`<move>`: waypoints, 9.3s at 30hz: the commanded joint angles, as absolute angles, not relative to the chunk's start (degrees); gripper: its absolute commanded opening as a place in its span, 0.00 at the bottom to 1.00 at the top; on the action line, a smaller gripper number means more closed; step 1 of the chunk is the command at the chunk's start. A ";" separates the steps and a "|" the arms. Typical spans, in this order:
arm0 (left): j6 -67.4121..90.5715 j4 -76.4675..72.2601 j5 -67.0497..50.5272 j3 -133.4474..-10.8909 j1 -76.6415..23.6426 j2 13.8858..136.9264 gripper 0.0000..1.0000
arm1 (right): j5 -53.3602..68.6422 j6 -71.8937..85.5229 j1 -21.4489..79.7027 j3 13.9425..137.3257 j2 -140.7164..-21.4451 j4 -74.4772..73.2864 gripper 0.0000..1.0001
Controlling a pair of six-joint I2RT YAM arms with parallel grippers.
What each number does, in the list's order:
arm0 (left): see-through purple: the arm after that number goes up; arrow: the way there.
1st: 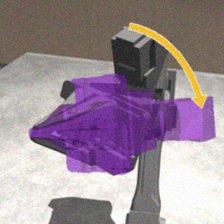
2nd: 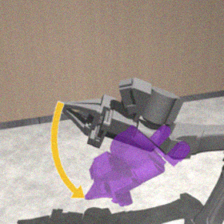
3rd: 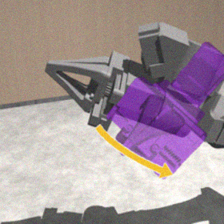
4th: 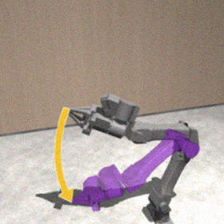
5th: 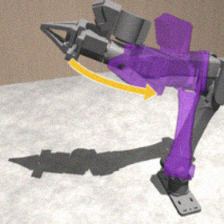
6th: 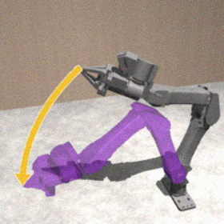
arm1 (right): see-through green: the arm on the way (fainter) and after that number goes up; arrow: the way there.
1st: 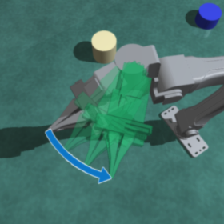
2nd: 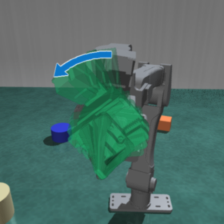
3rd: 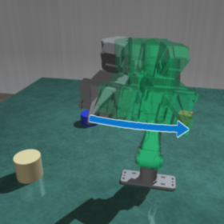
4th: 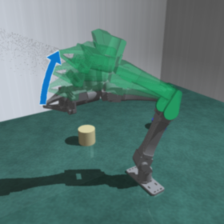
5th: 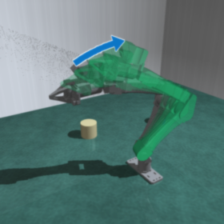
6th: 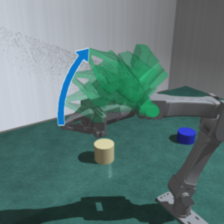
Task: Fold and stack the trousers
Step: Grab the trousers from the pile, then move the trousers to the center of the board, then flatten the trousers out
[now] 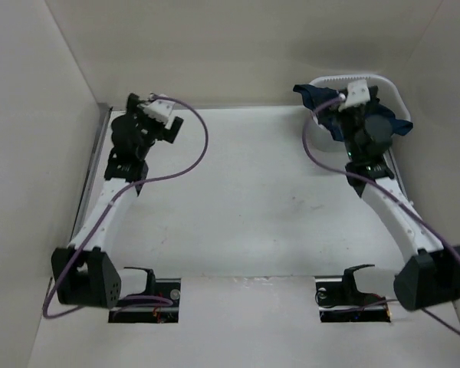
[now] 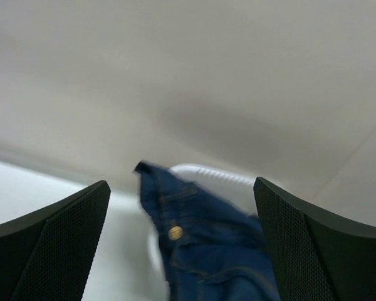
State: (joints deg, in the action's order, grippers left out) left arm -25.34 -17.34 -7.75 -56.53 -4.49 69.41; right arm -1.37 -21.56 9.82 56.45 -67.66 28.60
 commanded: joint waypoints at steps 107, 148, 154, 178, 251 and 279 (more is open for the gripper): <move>-2.81 17.84 -27.77 -99.21 -25.16 115.21 1.00 | -15.74 77.83 76.65 43.42 -66.64 -42.14 0.00; 8.79 18.35 -30.15 -118.21 -17.20 101.09 0.00 | -33.58 68.46 58.81 52.55 -44.11 -64.73 0.00; 1.43 35.83 -26.21 -110.67 -3.14 89.67 0.02 | -15.49 34.84 31.89 62.64 -54.83 -47.04 0.02; -24.96 46.59 -6.16 -82.73 21.21 90.71 0.71 | -15.47 51.04 20.70 36.51 -46.07 -30.06 1.00; -28.94 71.29 -6.92 -153.36 10.07 141.69 0.65 | 1.32 27.07 -7.43 59.33 -59.41 -33.84 0.03; -1.32 43.24 -10.99 -123.40 24.57 136.31 0.63 | -5.27 27.60 -1.36 52.29 -58.98 -34.28 0.04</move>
